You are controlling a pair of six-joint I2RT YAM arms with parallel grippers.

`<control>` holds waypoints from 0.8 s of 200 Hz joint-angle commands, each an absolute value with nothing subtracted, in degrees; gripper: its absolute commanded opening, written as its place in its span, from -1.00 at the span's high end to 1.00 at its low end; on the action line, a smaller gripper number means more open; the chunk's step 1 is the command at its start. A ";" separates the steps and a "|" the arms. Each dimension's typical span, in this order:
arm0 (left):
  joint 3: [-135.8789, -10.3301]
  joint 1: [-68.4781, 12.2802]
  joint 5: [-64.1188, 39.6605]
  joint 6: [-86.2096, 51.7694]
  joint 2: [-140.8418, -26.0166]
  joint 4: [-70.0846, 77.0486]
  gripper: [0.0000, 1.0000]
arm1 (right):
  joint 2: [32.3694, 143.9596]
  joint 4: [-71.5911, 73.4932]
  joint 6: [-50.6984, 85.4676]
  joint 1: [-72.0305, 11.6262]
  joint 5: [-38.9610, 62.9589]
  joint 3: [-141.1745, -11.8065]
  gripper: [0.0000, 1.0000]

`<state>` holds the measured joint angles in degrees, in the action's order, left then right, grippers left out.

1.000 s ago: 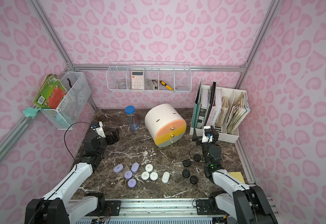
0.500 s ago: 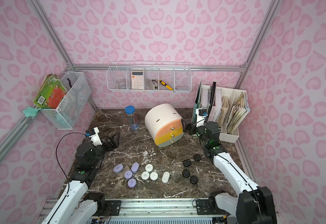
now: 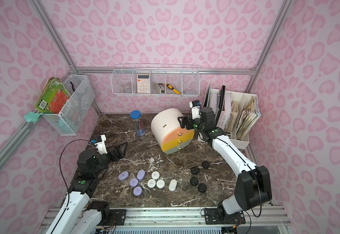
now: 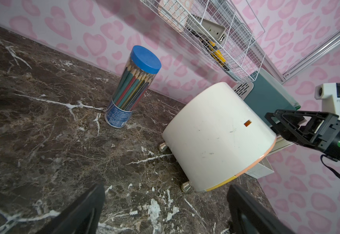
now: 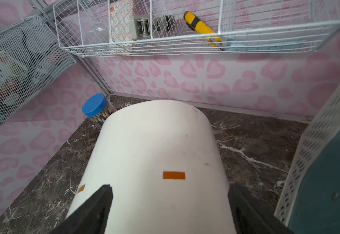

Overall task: Put the bluetooth earphones in the drawer according to color
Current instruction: Move the storage box to the center of the board.

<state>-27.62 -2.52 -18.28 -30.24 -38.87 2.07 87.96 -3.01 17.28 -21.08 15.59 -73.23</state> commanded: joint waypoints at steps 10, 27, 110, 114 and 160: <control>-27.26 -2.45 -16.43 -35.80 -40.37 4.18 -0.98 | 92.71 -8.97 17.55 -21.67 17.32 -77.52 -0.85; -28.73 -2.45 -16.91 -35.77 -42.62 3.32 -0.98 | 93.98 -8.55 17.83 -23.28 18.87 -77.52 -0.85; -28.78 -2.40 -19.03 -35.99 -46.45 5.98 -0.99 | 95.55 -5.41 19.48 -27.43 17.65 -82.26 -0.85; -28.72 -2.45 -18.99 -36.08 -46.34 6.02 -0.99 | 94.66 -5.51 19.25 -27.47 16.91 -81.90 -0.85; -26.57 -2.26 -14.07 -45.64 -46.36 4.45 -0.99 | 82.31 -5.81 17.02 -26.96 11.57 -69.97 -0.90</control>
